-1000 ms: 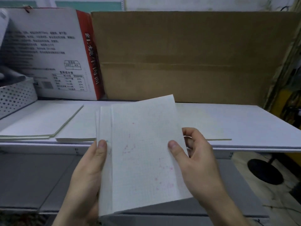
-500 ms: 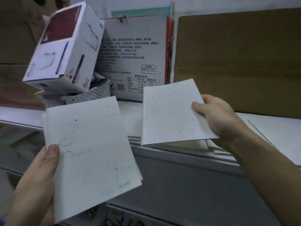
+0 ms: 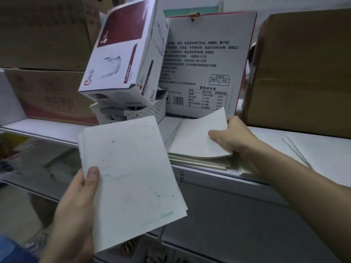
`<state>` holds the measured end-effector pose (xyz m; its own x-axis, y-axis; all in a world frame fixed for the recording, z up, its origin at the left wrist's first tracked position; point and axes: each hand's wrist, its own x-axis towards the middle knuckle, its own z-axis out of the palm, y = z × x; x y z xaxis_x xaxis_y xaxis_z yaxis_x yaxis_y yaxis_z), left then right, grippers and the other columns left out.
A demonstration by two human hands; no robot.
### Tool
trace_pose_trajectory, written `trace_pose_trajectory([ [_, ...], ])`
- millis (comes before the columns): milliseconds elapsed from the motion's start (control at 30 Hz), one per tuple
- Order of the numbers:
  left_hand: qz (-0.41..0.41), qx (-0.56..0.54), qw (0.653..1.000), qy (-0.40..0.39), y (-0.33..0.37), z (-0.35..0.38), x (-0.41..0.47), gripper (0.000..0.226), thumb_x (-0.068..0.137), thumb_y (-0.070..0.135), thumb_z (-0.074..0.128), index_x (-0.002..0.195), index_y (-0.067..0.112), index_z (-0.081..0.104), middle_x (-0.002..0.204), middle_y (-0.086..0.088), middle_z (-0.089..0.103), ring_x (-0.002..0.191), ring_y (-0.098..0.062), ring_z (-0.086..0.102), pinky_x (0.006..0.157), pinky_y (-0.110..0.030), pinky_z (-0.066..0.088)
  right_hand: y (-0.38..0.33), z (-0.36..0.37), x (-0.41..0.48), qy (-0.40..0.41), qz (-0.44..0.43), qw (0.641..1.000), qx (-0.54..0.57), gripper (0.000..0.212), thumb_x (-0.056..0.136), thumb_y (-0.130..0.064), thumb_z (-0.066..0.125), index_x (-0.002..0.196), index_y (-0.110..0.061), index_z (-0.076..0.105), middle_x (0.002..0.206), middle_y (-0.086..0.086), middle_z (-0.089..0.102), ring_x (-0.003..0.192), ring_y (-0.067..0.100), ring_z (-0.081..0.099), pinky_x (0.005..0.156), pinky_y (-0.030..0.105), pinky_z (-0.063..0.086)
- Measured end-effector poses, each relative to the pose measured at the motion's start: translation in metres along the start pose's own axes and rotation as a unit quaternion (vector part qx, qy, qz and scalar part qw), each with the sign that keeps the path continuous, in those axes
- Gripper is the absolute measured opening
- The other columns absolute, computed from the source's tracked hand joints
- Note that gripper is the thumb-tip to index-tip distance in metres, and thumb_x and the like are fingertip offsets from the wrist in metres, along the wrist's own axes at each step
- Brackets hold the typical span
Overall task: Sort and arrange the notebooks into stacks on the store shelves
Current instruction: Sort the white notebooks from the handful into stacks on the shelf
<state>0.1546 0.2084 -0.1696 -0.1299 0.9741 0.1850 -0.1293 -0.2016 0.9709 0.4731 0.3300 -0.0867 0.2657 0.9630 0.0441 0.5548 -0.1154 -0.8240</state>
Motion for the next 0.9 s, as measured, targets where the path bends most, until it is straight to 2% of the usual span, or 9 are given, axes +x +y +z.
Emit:
trace_pose_trajectory([
  [133,0.015,-0.015,1.0,0.002,0.021,0.027,0.002,0.078,0.05,0.097,0.065,0.108,0.046,0.069,0.129,-0.013,0.068,0.122,-0.041,0.063,0.106,-0.066,0.045,-0.012,-0.006,-0.011,0.014,-0.045,0.976,-0.211,0.047,0.088,-0.048,0.063,0.12,-0.015,0.054,0.113,0.002,0.062,0.095,0.026,0.062,0.083,0.042,0.057],
  [233,0.033,-0.041,0.999,-0.01,0.022,0.044,0.004,0.067,0.056,0.092,0.068,0.104,0.045,0.071,0.126,-0.011,0.07,0.119,-0.04,0.065,0.105,-0.065,0.047,-0.012,-0.014,-0.028,0.062,-0.107,0.94,-0.317,0.044,0.097,-0.051,0.05,0.122,-0.015,0.055,0.118,0.006,0.059,0.099,0.027,0.058,0.084,0.042,0.053],
  [367,-0.016,-0.102,0.995,-0.011,0.011,0.067,0.013,0.035,0.084,0.045,0.059,0.113,0.027,0.07,0.106,-0.007,0.079,0.09,-0.031,0.077,0.069,-0.047,0.064,-0.005,-0.013,-0.086,-0.001,-0.167,0.985,-0.04,0.041,0.095,-0.063,0.043,0.11,-0.03,0.061,0.103,-0.008,0.065,0.088,0.009,0.06,0.074,0.029,0.046],
  [467,-0.024,-0.094,0.995,-0.035,0.005,0.089,0.014,0.042,0.081,0.049,0.067,0.117,0.028,0.069,0.105,-0.008,0.08,0.086,-0.03,0.078,0.063,-0.042,0.064,0.014,-0.003,-0.125,-0.027,-0.127,0.986,0.106,0.036,0.083,-0.067,0.061,0.105,-0.039,0.056,0.091,-0.009,0.068,0.082,0.006,0.066,0.068,0.027,0.054],
  [567,-0.017,-0.086,0.995,-0.057,-0.005,0.115,0.014,0.056,0.067,0.065,0.081,0.112,0.033,0.072,0.103,-0.004,0.08,0.083,-0.025,0.079,0.062,-0.037,0.064,0.041,0.0,-0.147,0.042,-0.123,0.972,0.196,0.022,0.091,-0.033,0.071,0.108,-0.035,0.057,0.098,-0.01,0.074,0.091,0.008,0.072,0.08,0.034,0.061],
  [667,-0.068,-0.108,0.99,-0.068,-0.009,0.146,0.01,0.02,0.08,0.05,0.064,0.086,0.039,0.08,0.09,0.009,0.08,0.077,-0.01,0.077,0.082,-0.036,0.063,0.057,-0.019,-0.161,0.086,-0.12,0.963,0.225,0.02,0.095,-0.027,0.068,0.11,-0.034,0.058,0.1,-0.014,0.074,0.095,0.007,0.072,0.08,0.032,0.06],
  [733,-0.069,-0.131,0.985,-0.09,-0.008,0.165,0.005,0.031,0.092,0.037,0.059,0.071,0.036,0.082,0.08,0.012,0.079,0.071,-0.001,0.075,0.073,-0.02,0.062,0.067,-0.037,-0.165,0.111,-0.118,0.963,0.215,0.019,0.094,-0.03,0.068,0.108,-0.037,0.057,0.102,-0.016,0.073,0.095,0.008,0.072,0.079,0.033,0.061],
  [833,-0.07,-0.145,0.981,-0.108,-0.005,0.191,0.003,0.038,0.083,0.039,0.061,0.113,0.022,0.077,0.106,-0.003,0.08,0.095,-0.02,0.077,0.079,-0.036,0.061,0.074,-0.067,-0.168,0.135,-0.109,0.969,0.176,0.016,0.094,-0.034,0.067,0.102,-0.042,0.055,0.102,-0.021,0.071,0.092,0.006,0.072,0.075,0.032,0.062],
  [900,-0.045,-0.148,0.981,-0.119,-0.006,0.2,-0.002,0.038,0.091,0.034,0.055,0.123,0.019,0.069,0.109,-0.008,0.079,0.094,-0.027,0.076,0.079,-0.043,0.06,0.076,-0.087,-0.165,0.143,-0.103,0.974,0.143,0.015,0.096,-0.035,0.064,0.102,-0.042,0.052,0.1,-0.02,0.072,0.088,0.005,0.072,0.071,0.032,0.062],
])
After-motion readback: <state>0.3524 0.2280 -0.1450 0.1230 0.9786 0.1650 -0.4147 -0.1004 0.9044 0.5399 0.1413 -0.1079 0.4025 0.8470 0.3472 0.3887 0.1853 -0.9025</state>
